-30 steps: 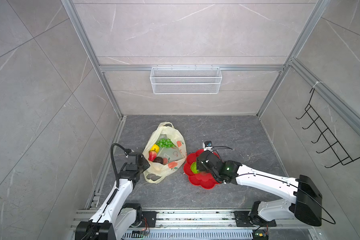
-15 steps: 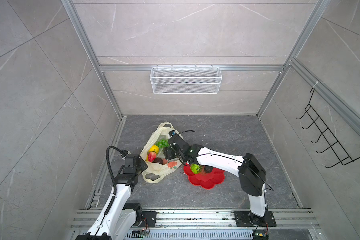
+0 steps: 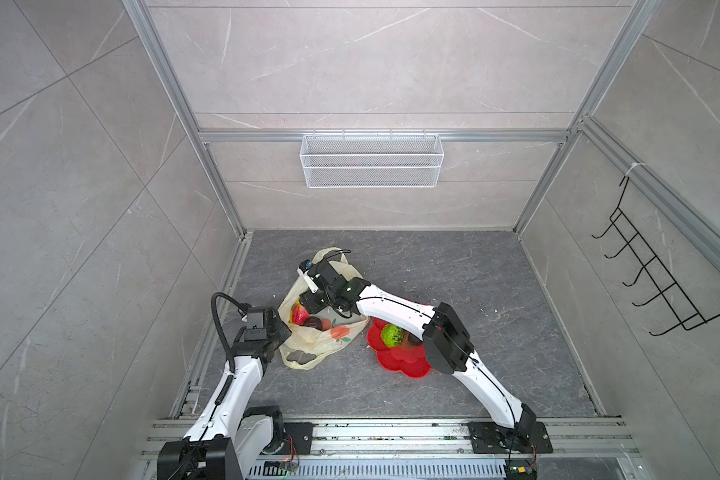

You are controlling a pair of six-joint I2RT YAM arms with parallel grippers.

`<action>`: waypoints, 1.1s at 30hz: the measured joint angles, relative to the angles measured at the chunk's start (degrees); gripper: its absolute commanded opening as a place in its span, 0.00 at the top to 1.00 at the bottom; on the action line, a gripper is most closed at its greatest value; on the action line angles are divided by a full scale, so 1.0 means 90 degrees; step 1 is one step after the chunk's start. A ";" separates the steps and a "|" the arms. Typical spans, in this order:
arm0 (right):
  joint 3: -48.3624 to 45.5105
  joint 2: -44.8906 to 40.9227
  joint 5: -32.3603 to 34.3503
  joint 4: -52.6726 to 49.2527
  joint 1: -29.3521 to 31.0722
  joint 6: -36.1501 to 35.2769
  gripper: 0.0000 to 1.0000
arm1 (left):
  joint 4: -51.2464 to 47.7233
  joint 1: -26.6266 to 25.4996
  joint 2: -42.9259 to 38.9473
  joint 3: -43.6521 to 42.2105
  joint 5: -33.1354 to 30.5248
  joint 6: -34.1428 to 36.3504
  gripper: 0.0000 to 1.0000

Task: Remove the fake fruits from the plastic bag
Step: 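Move the right gripper back deep into the bag toward the yellow fruit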

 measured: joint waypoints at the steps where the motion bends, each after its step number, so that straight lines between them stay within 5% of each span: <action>1: 0.0284 0.0180 -0.0027 -0.0112 -0.0027 -0.0080 0.40 | 0.0000 0.0000 -0.0034 -0.0002 0.0000 0.0000 1.00; 9: 0.2106 0.1350 -0.0291 -0.0843 -0.0180 -0.0627 0.33 | 0.0027 0.0027 -0.0401 -0.0153 0.0019 0.0000 1.00; 19: 0.3007 0.1936 -0.0561 -0.1088 -0.0202 -0.0811 0.29 | 0.0056 0.0027 -0.0425 -0.0219 0.0024 0.0000 1.00; 33: 0.2574 0.1579 -0.0464 -0.1841 -0.0316 -0.0260 0.44 | 0.0124 0.0027 -0.0432 -0.0226 0.0024 0.0000 1.00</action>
